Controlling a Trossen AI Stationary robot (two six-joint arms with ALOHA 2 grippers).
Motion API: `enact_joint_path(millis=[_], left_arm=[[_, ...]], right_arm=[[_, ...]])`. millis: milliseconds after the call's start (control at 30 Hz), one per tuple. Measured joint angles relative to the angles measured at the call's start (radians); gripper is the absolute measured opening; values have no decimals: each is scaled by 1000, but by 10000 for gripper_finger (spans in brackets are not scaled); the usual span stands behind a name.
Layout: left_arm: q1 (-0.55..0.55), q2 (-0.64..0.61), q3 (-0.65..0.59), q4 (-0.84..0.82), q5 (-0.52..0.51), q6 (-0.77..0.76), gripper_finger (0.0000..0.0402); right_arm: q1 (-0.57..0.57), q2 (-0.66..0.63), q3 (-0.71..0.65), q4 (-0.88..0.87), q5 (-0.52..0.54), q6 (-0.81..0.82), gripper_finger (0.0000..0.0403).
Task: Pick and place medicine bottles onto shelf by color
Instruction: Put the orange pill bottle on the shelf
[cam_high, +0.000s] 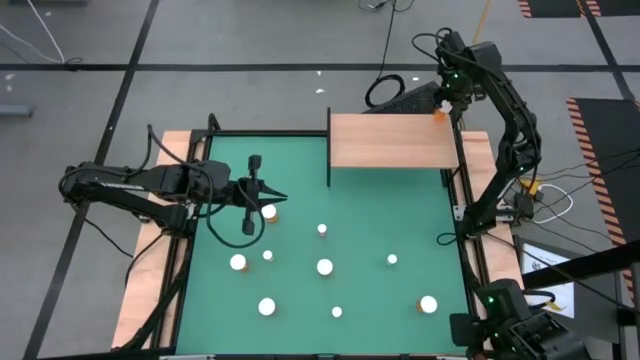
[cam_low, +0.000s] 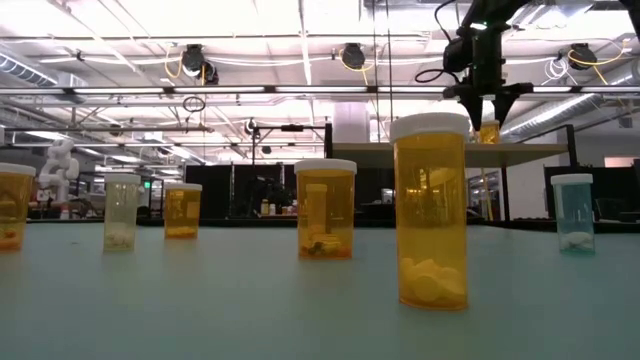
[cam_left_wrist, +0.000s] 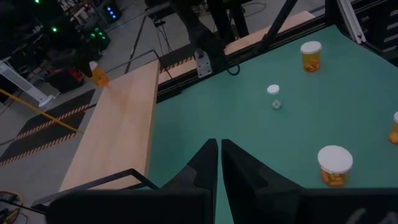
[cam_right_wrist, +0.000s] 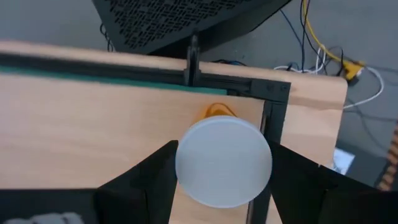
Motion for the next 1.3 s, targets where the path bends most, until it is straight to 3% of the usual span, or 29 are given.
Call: enact_joint_path(millis=[867, 1300], left_arm=[[0, 0, 0, 0, 0, -24, 26], [0, 0, 0, 0, 0, -32, 26]], right_arm=[[62, -13, -110, 69, 71, 307, 208], [76, -31, -114, 65, 72, 322, 284]])
